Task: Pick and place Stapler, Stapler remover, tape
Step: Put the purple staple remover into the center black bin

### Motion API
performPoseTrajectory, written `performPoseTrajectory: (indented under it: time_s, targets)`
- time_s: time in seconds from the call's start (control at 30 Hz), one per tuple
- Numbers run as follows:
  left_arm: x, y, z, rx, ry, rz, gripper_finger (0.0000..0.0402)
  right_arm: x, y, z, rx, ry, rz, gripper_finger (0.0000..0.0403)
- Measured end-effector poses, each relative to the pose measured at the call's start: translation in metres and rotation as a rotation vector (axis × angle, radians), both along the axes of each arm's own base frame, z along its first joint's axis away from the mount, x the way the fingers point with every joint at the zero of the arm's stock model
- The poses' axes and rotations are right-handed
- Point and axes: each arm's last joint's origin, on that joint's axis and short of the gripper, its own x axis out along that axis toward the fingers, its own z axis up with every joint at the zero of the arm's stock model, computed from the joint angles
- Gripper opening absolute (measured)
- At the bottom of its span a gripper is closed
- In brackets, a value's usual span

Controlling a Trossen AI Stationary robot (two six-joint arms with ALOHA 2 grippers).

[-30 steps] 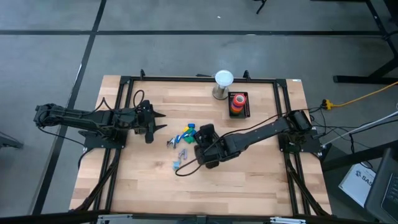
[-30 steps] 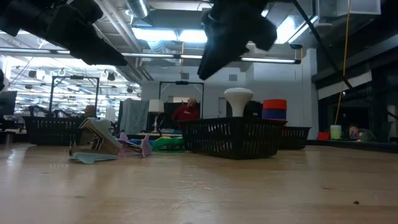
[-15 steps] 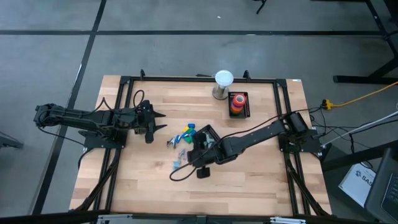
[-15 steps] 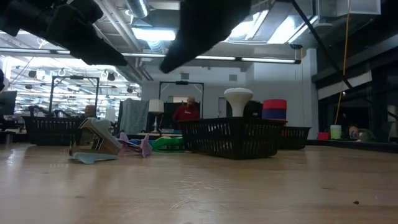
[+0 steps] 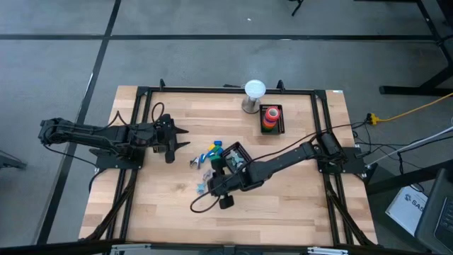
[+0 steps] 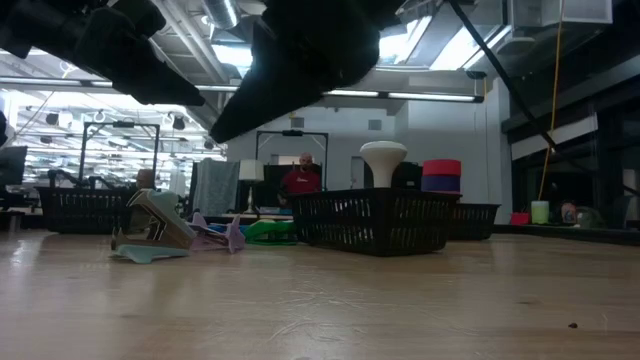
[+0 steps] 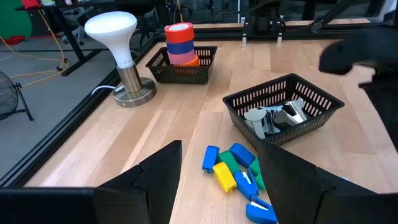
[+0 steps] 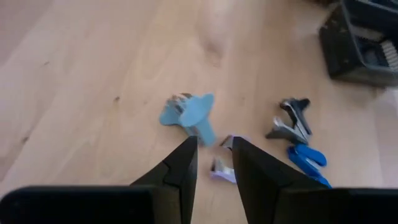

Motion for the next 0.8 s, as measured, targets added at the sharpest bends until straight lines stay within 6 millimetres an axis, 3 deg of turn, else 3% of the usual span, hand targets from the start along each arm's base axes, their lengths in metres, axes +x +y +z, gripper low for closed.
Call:
performPoseTrajectory:
  time_s: [0.27,0.53,0.8]
  targets:
    - [0.000,0.000,0.000,0.000,0.000,0.000,0.0210,0.004,-0.003,-0.023,-0.046,0.076,0.128,0.0106]
    - [0.000,0.000,0.000,0.000,0.000,0.000,0.0210,0.004,-0.024,-0.029,-0.178,0.160,0.222,0.0106]
    - [0.000,0.000,0.000,0.000,0.000,0.000,0.0210,0.006,-0.030,-0.029,-0.307,0.167,0.366,0.0106]
